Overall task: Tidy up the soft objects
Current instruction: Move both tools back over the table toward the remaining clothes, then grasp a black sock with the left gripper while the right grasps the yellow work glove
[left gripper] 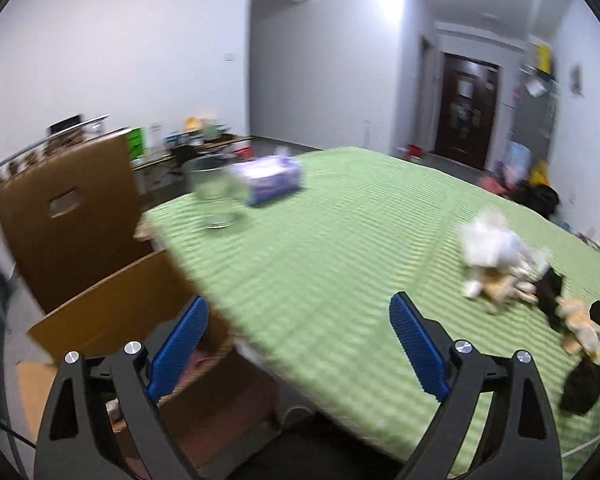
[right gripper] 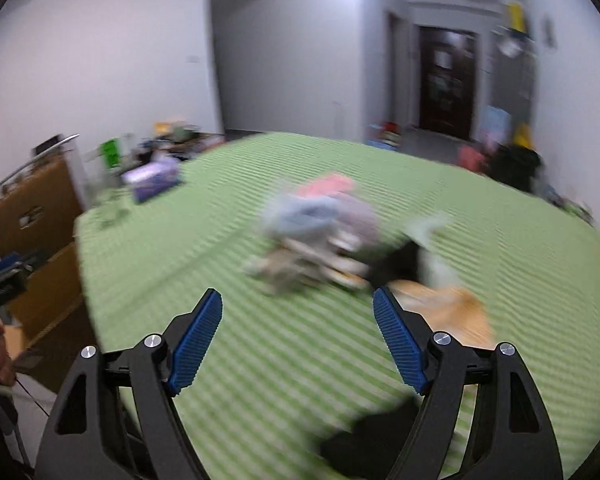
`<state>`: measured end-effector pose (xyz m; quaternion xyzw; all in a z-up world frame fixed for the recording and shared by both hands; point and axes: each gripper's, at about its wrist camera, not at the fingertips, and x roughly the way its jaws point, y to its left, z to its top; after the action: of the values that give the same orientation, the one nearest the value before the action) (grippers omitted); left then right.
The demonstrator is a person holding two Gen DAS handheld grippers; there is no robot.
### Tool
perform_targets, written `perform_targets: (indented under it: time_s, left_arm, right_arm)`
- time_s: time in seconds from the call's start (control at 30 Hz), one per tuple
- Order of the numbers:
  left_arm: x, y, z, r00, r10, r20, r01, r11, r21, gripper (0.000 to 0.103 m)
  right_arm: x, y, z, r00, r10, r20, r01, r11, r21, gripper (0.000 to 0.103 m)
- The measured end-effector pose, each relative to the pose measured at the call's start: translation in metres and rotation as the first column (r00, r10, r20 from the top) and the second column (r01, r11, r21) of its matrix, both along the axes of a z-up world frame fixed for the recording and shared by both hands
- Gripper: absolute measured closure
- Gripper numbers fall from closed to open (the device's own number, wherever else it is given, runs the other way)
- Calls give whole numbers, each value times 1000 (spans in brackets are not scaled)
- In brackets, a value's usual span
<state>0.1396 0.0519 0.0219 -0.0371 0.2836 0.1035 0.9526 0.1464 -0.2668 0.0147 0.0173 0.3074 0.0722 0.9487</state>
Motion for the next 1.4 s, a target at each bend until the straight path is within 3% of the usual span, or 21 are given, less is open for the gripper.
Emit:
perform_targets:
  time_s: [0.17, 0.27, 0.33, 0.4, 0.47, 0.53, 0.63, 0.77, 0.8, 0.83, 0.87, 0.9, 1.0, 1.07, 1.13, 1.23, 1.33, 1.4]
  left_arm:
    - [10, -69, -1, 986, -162, -29, 163, 986, 22, 14]
    - [16, -106, -7, 971, -234, -54, 237, 970, 59, 13]
    - [22, -128, -12, 951, -296, -91, 300, 953, 40, 12]
    - [25, -152, -20, 910, -388, -147, 386, 921, -46, 12]
    - [24, -183, -27, 851, -493, -181, 479, 870, -118, 12]
    - [19, -214, -34, 809, -552, -203, 544, 833, -99, 12]
    - [9, -268, -45, 712, -662, -234, 673, 738, -41, 12]
    - [9, -307, -63, 657, -692, -298, 722, 691, -14, 13]
    - [9, -313, -67, 636, -705, -314, 736, 676, -28, 23]
    - [9, -319, -73, 594, -730, -339, 763, 644, -51, 41]
    - [6, -322, -78, 568, -742, -356, 777, 626, -66, 51]
    - [6, -325, -81, 548, -750, -370, 786, 613, -79, 69]
    - [7, -320, -81, 552, -752, -359, 785, 615, -82, 87]
    - [6, -309, -67, 570, -759, -316, 773, 625, -108, 89]
    - [6, -294, -52, 610, -748, -262, 754, 650, -98, 89]
    - [11, -259, -26, 691, -699, -184, 695, 712, -94, 89]
    - [18, -212, -3, 792, -600, -115, 595, 800, -74, 89]
    - [20, -188, 5, 827, -554, -92, 550, 832, -64, 89]
  right_arm:
    - [-33, -66, -16, 989, -142, -31, 142, 990, 13, 28]
    - [-49, -87, -20, 985, -170, -40, 171, 985, 23, 28]
    - [-60, -104, -23, 979, -198, -44, 199, 980, 23, 28]
    - [-63, -113, -25, 977, -207, -53, 209, 977, 33, 28]
    - [-66, -122, -29, 974, -219, -56, 222, 974, 40, 28]
    - [-72, -130, -31, 971, -233, -58, 236, 970, 52, 28]
    - [-81, -146, -33, 963, -262, -61, 266, 962, 67, 28]
    - [-92, -166, -40, 949, -306, -81, 312, 947, 77, 28]
    - [-95, -171, -42, 945, -315, -87, 322, 943, 79, 28]
    - [-98, -175, -44, 942, -322, -95, 330, 941, 79, 28]
    - [-100, -177, -45, 940, -326, -98, 334, 939, 77, 28]
    - [-102, -179, -48, 938, -331, -101, 339, 938, 76, 28]
    - [-104, -181, -51, 935, -335, -113, 345, 936, 74, 28]
    - [-102, -179, -49, 935, -336, -111, 345, 936, 73, 28]
    - [-97, -173, -45, 940, -325, -103, 333, 940, 71, 28]
    - [-84, -157, -43, 954, -278, -110, 286, 956, 61, 28]
    - [-60, -137, -43, 971, -203, -127, 212, 976, 58, 28]
    - [-35, -124, -45, 975, -161, -150, 171, 984, 51, 28]
